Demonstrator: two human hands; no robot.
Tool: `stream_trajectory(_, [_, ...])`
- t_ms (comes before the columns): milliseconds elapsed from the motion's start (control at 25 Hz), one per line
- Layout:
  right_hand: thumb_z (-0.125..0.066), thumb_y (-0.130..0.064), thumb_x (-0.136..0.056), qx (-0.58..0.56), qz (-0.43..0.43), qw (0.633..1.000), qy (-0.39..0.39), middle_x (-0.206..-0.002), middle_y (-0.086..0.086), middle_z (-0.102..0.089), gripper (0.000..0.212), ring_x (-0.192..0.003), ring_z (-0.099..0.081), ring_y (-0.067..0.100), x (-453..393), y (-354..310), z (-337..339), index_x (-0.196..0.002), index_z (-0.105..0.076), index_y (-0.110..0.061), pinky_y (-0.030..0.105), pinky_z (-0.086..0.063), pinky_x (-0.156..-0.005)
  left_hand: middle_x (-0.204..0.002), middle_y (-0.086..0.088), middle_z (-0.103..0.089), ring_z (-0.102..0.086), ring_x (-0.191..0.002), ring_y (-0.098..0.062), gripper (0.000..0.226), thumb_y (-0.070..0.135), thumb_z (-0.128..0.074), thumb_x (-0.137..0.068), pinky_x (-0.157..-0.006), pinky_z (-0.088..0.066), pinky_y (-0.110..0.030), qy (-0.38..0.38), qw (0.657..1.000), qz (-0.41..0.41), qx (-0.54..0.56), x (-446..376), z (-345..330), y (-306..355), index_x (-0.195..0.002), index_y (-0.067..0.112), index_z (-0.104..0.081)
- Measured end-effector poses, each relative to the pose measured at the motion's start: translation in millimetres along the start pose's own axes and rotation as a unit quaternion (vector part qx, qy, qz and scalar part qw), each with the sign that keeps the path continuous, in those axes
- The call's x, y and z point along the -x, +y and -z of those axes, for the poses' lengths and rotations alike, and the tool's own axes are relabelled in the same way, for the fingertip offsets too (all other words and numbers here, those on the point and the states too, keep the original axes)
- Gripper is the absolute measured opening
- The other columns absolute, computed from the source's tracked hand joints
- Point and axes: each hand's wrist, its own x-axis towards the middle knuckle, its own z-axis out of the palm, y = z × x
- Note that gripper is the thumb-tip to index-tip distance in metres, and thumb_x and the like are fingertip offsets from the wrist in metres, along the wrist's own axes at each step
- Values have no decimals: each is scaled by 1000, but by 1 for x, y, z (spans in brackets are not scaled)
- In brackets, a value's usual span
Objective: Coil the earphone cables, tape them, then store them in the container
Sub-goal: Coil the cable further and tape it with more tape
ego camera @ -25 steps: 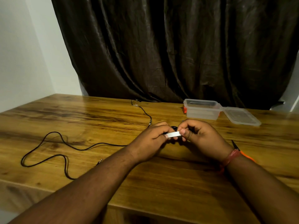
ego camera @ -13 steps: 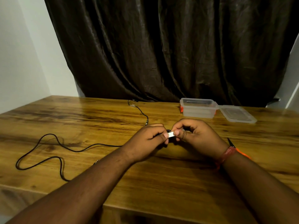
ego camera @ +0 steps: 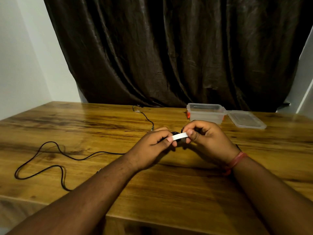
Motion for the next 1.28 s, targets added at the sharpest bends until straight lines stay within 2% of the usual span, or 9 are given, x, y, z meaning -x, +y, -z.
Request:
stream_trajectory(120, [-65,-26,-88,-77,-19,997,0,-71,11,-60,26,-69,-58,24,0,1,1,-90,-65,0,34,-52,-65,-91,1,-59,-58,-84,-28,29,34,-48,-97,-71,-46,-43,0,999,18,35,0,-1,0,-89,15,-68])
stream_trajectory(200, [-73,-33,-85,-127,-32,991,-8,-74,17,-58,29,-73,-55,31,0,4,1,-87,-67,-5,41,-50,-67,-90,2,-59,-59,-83,-24,27,28,-48,-96,-73,-45,-35,1,999,23,39,-1,-2,0,-87,13,-68])
stream_trajectory(320, [-61,-15,-92,-76,-26,997,-20,-77,23,-58,15,-73,-56,35,-1,4,2,-86,-66,-3,44,-51,-69,-85,5,-59,-59,-76,-7,26,24,-49,-95,-68,-45,-22,9,1000,17,8,-1,-1,2,-82,10,-66])
stream_trajectory(440, [-56,-15,-95,53,0,997,-54,-72,15,-62,18,-69,-61,37,0,1,-1,-86,-65,-1,40,-53,-69,-80,2,-61,-56,-70,-3,27,26,-49,-95,-61,-42,-22,-1,998,5,-70,0,-1,3,-74,18,-65])
stream_trajectory(560, [-55,-22,-93,104,-2,993,-58,-69,3,-62,21,-71,-62,36,0,1,-3,-87,-65,-4,41,-51,-69,-75,3,-59,-53,-65,-3,29,24,-49,-93,-58,-37,-19,-11,994,-2,-108,-1,-2,2,-70,14,-63])
stream_trajectory(720, [-55,-23,-93,116,-4,992,-54,-68,1,-62,23,-71,-62,34,-1,2,-2,-88,-65,-3,41,-51,-70,-77,2,-60,-56,-73,-12,25,18,-48,-90,-65,-43,-32,-13,993,-10,-114,-2,-2,1,-68,18,-61])
stream_trajectory(960, [-55,-23,-93,121,-13,991,-51,-68,0,-62,20,-70,-63,31,-1,2,-4,-88,-66,-7,39,-52,-70,-76,0,-59,-55,-73,-14,19,15,-50,-83,-66,-42,-35,-18,993,-17,-116,-3,-2,-1,-68,19,-60])
stream_trajectory(1120, [-55,-24,-93,116,-3,992,-50,-69,2,-62,21,-71,-63,34,-1,-1,-4,-89,-65,-7,42,-53,-69,-74,-5,-59,-53,-67,-13,18,11,-49,-76,-57,-38,-33,-8,998,5,-57,-3,-2,-2,-66,20,-60])
stream_trajectory(1280, [-54,-20,-97,133,-21,989,-65,-71,3,-63,17,-74,-63,32,1,-1,-3,-89,-67,-12,36,-52,-70,-75,-6,-60,-52,-67,-6,23,14,-49,-87,-61,-37,-27,-31,998,-5,-57,-2,-2,-2,-68,14,-62])
